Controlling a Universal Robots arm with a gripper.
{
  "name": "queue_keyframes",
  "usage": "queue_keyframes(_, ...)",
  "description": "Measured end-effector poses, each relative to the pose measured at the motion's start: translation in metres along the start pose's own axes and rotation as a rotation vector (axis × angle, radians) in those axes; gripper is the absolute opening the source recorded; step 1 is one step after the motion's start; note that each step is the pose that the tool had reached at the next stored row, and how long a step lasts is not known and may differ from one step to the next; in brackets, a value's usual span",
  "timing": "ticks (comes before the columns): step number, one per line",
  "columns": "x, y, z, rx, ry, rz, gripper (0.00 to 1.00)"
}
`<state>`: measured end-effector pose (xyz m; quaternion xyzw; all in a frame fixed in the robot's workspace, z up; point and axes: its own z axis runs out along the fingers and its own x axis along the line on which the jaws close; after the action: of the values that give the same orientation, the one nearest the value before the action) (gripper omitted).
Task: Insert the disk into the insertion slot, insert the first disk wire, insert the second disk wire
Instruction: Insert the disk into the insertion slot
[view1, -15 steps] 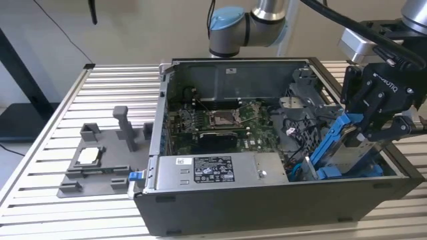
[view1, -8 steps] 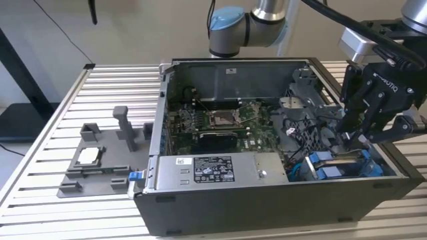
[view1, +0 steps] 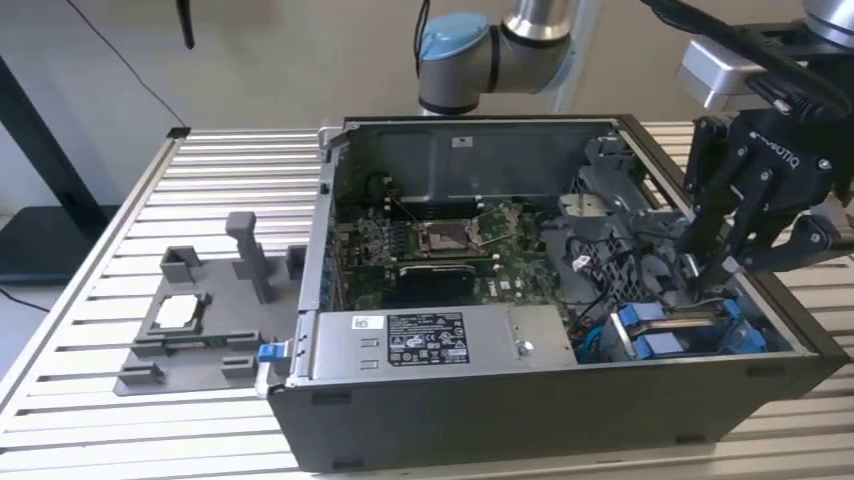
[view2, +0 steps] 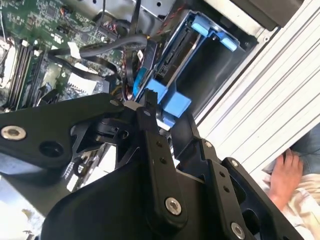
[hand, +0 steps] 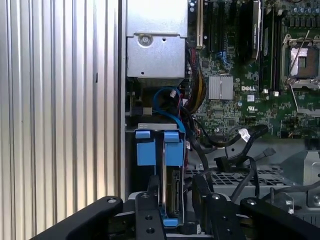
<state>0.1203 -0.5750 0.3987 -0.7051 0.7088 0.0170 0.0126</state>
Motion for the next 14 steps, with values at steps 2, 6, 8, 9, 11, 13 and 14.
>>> queue_keyframes(2,-0.0047,0.0003,0.0003,0.0344,-0.0001,-0.001,0.40)
queue_keyframes(6,-0.0149,0.0010,0.0009,0.0968,0.0098,-0.004,0.40)
queue_keyframes(8,-0.0192,0.0014,0.0012,0.1277,0.0269,-0.006,0.40)
queue_keyframes(9,-0.0215,0.0015,0.0014,0.1414,0.0363,-0.007,0.40)
queue_keyframes(11,-0.0266,0.0021,0.0020,0.1646,0.0525,-0.009,0.40)
queue_keyframes(13,-0.0322,0.0033,0.0029,0.1787,0.0660,-0.010,0.40)
queue_keyframes(14,-0.0348,0.0040,0.0036,0.1832,0.0725,-0.011,0.40)
